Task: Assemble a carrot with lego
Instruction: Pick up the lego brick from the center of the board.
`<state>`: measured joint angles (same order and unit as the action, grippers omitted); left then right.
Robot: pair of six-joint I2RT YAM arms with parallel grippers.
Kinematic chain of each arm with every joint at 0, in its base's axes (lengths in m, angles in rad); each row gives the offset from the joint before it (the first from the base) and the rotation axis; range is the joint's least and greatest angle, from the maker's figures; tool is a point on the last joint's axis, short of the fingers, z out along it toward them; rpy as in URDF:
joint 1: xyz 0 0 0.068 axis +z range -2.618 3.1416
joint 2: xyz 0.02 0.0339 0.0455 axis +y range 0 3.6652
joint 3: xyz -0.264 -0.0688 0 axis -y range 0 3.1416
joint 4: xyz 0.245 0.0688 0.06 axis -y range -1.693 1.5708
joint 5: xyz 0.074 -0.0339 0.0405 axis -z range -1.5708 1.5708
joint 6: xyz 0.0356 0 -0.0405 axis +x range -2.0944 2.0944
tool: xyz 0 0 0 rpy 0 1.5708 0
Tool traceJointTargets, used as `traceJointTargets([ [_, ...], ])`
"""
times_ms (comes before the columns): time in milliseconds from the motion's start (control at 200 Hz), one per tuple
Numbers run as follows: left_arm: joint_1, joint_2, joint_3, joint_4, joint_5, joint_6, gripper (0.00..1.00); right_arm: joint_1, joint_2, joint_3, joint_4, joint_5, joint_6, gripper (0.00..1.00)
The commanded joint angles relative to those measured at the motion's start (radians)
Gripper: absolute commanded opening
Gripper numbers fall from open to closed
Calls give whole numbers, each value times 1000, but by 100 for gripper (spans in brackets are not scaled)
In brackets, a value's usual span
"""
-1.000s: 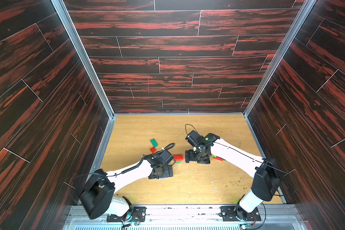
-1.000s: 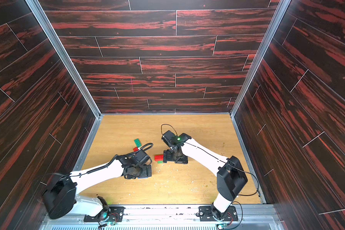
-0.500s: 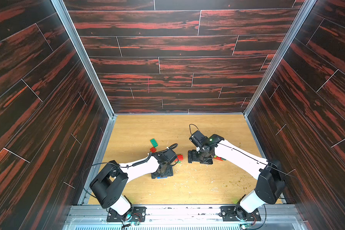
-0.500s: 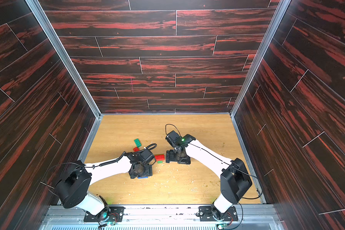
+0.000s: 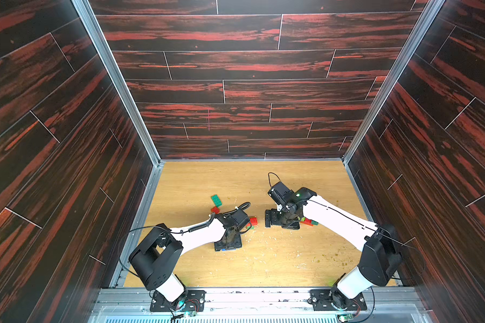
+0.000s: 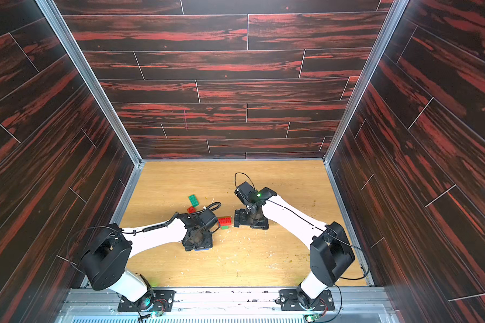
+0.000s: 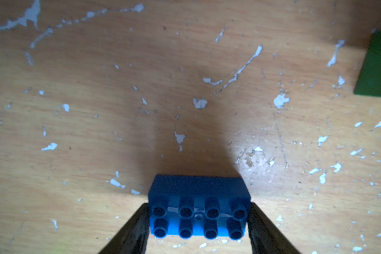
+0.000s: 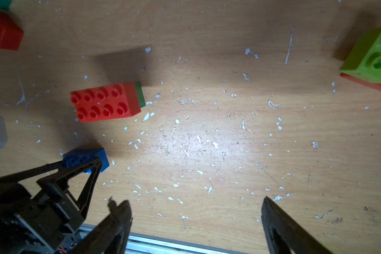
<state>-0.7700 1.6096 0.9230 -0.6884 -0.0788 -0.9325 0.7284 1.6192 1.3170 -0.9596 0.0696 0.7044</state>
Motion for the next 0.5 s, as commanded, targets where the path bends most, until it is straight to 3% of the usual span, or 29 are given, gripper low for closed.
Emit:
traceJointTargets([
  [0,0,19,26,-29,-9,-14,69,-5,-27,-1,-2,-13,-16,93],
  [371,0,39,45,-32,-13,-4,72,-22,-29,1,0,-20,-25,93],
  [496,0,43,48,-40,-18,-3,69,-24,-29,3,2,-21,-29,93],
])
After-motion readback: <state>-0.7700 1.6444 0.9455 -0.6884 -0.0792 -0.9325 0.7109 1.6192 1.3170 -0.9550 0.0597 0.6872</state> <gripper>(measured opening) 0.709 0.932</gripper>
